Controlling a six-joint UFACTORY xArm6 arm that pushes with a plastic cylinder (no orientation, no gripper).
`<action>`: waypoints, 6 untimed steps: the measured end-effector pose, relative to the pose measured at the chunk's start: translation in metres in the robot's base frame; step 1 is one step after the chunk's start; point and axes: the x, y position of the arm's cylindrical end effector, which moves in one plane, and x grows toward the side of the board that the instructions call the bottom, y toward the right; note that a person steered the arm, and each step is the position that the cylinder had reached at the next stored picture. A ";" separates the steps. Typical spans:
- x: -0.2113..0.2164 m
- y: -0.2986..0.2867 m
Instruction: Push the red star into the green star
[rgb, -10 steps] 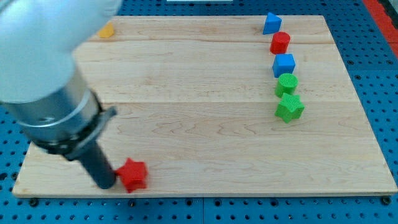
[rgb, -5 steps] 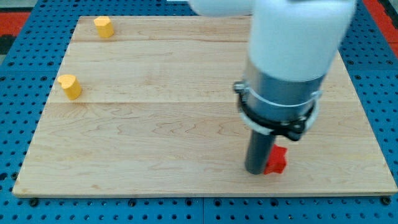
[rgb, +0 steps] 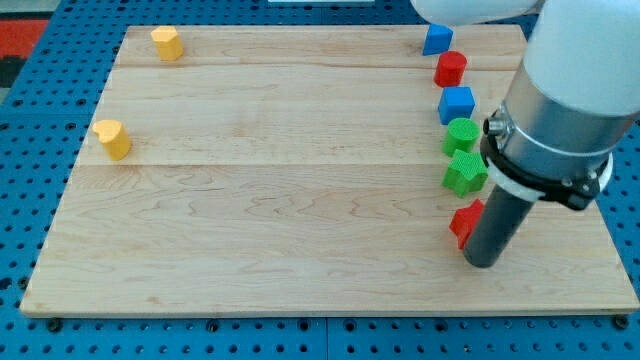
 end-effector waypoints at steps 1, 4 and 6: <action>-0.002 0.009; -0.014 -0.034; -0.019 -0.234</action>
